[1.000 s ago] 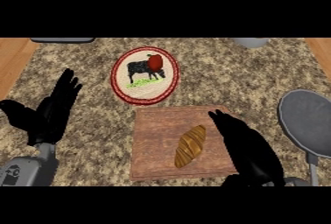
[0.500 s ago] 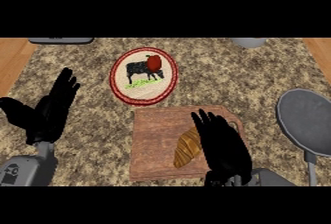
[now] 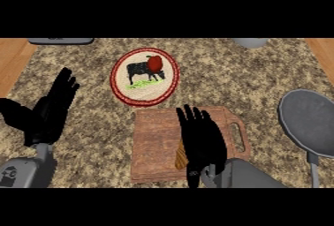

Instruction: Pick the croissant from the cutting board and place it in the pan

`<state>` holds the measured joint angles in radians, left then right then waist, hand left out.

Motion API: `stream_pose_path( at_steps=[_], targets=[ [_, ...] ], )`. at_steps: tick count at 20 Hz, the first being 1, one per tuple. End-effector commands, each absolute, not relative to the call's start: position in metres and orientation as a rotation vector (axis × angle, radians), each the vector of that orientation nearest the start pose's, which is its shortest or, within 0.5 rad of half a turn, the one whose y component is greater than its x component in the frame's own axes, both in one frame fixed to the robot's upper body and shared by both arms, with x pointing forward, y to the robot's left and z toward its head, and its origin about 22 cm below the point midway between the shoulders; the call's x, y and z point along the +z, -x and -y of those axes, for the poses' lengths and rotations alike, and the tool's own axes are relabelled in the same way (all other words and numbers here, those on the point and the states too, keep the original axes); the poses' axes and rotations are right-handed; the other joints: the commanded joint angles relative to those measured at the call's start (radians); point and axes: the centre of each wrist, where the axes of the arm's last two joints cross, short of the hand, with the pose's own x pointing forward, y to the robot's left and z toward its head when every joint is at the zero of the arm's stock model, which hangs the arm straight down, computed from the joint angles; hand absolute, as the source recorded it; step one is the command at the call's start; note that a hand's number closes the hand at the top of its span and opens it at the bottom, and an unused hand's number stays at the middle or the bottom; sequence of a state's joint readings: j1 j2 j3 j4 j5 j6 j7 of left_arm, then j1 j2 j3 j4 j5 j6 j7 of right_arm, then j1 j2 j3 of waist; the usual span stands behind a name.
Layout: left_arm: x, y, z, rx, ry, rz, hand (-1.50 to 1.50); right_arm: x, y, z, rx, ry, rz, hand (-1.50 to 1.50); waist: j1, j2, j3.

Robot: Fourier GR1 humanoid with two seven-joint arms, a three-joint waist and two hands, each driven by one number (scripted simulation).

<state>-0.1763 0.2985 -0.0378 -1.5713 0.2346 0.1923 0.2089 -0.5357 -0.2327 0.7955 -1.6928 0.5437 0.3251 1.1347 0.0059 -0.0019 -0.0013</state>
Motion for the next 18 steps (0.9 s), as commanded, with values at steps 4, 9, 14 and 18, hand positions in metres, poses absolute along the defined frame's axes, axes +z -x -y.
stream_pose_path(
  at_steps=[4,9,14,18],
  targets=[
    [0.066,-0.287,-0.275,0.048,-0.102,1.520,0.00,0.090,-0.267,0.054,1.303,0.894,0.735,-1.50,-0.001,0.003,0.000],
    [0.057,-0.282,-0.266,0.041,-0.104,1.515,0.00,0.078,-0.258,0.046,1.287,0.883,0.750,-1.50,-0.005,0.001,0.001],
    [0.061,-0.285,-0.259,0.045,-0.084,1.521,0.00,0.065,-0.265,0.066,1.306,0.851,0.722,-1.50,-0.009,0.001,0.001],
    [0.062,-0.281,-0.267,0.048,-0.100,1.509,0.00,0.056,-0.281,0.065,1.322,0.838,0.710,-1.50,-0.002,0.002,0.001]
  ],
)
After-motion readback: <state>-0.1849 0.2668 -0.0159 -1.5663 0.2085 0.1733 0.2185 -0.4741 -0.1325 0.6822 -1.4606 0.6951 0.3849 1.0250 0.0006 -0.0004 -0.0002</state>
